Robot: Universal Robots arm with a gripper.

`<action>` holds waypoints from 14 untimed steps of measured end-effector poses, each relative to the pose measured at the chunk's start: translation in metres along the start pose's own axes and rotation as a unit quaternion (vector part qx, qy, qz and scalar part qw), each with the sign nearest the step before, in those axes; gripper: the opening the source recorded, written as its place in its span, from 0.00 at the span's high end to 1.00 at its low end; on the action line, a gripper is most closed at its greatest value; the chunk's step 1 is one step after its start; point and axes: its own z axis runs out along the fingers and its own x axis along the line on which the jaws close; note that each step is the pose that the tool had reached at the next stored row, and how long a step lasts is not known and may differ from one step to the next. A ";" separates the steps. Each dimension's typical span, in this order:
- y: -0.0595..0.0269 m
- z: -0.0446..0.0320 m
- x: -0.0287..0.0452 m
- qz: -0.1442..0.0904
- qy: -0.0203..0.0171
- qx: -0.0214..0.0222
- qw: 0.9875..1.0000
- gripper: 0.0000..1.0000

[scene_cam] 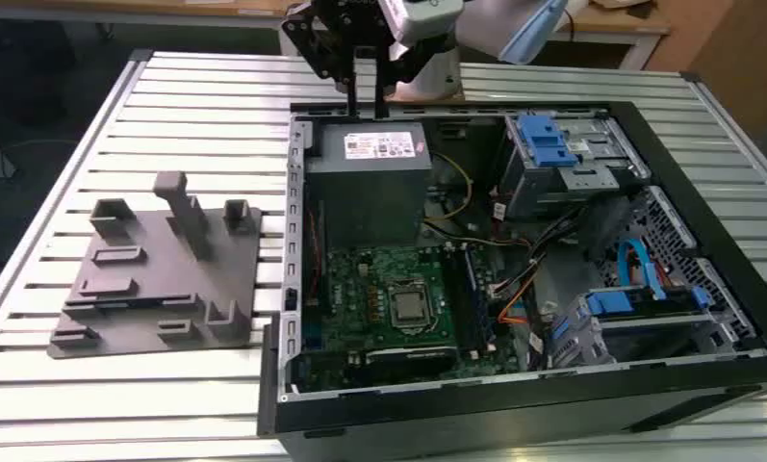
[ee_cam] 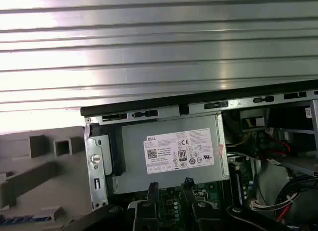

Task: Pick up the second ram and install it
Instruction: 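Reach for the second ram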

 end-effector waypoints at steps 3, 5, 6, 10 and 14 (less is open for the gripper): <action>0.0000 0.0000 0.0000 0.000 0.000 0.000 1.000 0.68; 0.0000 0.0000 0.0009 0.000 0.000 0.000 1.000 0.68; -0.0002 -0.0001 0.0026 0.000 0.000 0.001 1.000 0.68; -0.0015 -0.0005 0.0195 0.000 0.000 0.003 1.000 0.68; -0.0028 -0.0010 0.0374 0.000 -0.001 0.005 1.000 0.68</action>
